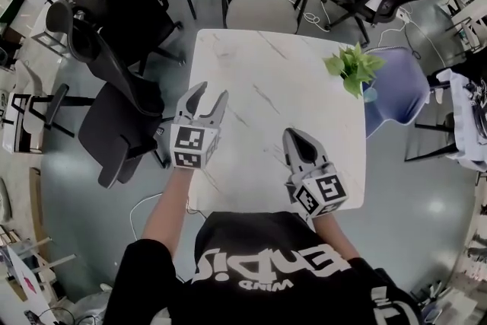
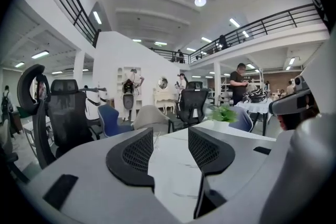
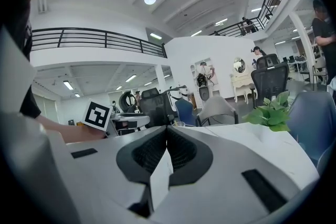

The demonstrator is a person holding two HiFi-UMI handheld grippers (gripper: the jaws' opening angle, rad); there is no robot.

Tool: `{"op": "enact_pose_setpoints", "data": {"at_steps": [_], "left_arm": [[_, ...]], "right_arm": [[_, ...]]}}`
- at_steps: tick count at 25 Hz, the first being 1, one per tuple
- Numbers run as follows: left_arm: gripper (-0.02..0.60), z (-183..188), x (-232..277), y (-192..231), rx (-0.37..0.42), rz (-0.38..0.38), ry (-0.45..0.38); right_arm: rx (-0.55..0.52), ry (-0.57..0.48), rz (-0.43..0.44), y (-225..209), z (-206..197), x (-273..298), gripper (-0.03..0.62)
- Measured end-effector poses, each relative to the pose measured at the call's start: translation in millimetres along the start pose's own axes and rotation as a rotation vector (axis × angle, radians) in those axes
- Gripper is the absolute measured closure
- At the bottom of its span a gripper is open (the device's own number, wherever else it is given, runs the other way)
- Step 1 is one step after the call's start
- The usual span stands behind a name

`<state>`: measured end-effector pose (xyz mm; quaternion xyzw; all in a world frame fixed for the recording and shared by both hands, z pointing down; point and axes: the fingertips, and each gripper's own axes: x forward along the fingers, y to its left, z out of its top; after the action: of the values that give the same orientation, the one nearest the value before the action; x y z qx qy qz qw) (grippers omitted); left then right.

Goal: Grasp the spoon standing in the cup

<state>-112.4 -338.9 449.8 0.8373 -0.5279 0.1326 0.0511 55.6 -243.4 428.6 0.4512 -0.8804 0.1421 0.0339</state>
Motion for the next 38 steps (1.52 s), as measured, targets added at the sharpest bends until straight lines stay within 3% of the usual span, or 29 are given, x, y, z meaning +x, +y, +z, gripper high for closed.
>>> {"op": "enact_pose_setpoints", "data": {"at_steps": [4,20,26,38], "left_arm": [[0.374,-12.3,24.3,6.8,0.049,0.000,0.026],[0.374,-40.4,121.9,39.1,0.102,-0.011,0.131],[0.393,-61.1,150.2,47.0,0.087,-0.001,0.178],[0.442,-81.0,186.7,54.2,0.148,0.014,0.207]], "right_arm": [[0.002,0.007,-0.006,-3.2,-1.8,0.3,0.582],[0.027,0.042,-0.040,-14.0,-11.0,15.4,0.582],[0.048,0.058,-0.061,-22.9,-16.6,19.3,0.582],[0.056,0.090,-0.066,-29.4,-23.9,28.2,0.582]]}}
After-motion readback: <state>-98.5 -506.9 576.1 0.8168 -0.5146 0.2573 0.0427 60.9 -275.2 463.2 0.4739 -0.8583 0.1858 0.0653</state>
